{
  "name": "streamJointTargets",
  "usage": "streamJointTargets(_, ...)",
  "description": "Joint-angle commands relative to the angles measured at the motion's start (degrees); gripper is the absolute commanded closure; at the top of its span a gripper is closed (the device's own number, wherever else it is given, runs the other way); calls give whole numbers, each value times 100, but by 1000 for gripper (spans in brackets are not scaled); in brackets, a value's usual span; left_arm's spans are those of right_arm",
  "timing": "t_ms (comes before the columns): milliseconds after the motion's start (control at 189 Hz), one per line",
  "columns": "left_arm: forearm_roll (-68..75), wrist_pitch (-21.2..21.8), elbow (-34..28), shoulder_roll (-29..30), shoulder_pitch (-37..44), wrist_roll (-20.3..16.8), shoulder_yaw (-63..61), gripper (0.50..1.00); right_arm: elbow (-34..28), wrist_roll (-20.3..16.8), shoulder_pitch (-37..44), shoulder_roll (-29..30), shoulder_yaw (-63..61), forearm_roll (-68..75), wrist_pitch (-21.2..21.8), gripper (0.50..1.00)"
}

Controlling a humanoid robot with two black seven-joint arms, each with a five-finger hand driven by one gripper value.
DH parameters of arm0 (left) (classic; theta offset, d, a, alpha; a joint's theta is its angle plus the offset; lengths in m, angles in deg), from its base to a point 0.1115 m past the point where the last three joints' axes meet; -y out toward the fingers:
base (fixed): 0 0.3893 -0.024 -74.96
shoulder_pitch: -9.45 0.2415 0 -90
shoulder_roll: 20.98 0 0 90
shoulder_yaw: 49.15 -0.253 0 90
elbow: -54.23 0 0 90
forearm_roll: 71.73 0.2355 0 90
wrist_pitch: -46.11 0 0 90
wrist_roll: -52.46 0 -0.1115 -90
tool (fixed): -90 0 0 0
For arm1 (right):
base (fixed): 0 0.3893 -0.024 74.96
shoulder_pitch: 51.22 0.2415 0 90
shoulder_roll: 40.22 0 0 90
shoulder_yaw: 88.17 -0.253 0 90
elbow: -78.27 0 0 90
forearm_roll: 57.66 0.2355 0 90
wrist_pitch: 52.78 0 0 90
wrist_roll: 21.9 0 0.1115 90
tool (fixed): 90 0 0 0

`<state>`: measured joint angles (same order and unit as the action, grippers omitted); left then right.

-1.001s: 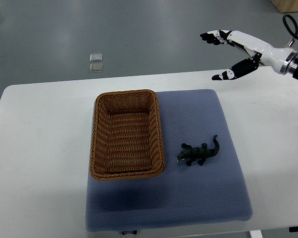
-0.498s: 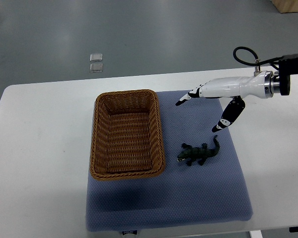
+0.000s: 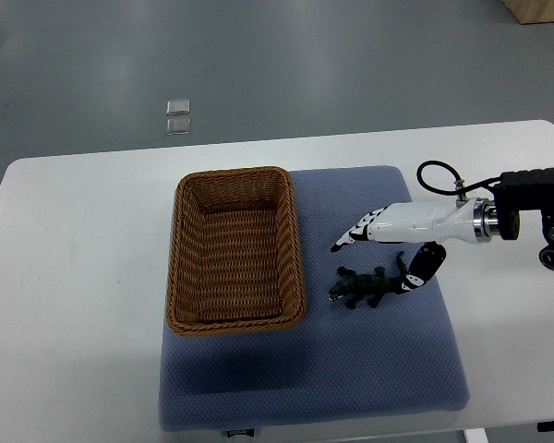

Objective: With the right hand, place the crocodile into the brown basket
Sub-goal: 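Close the right hand fingers around the green crocodile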

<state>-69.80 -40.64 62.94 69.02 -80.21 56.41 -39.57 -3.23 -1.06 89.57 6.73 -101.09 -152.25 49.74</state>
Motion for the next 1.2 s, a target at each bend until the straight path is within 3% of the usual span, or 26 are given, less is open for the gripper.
streamJointTargets(0,0,0,8,0,1,1,0,500,55,-150,-262,25,0,-42,-232,599)
streamJointTargets(196,0,0,-1,0,1,1,0,500,293,-299,-517,192,-9,-51,-742,603)
streamJointTargets(593,0,0,-1,0,1,1,0,500,495,-361,-649,280,-9,-323,-874,634)
streamJointTargets(762,0,0,-1,0,1,1,0,500,495,-361,-649,280,-9,-323,-891,695)
streamJointTargets(1196,0,0,-1,0,1,1,0,500,486,-370,-764,420,0,-393,-891,699)
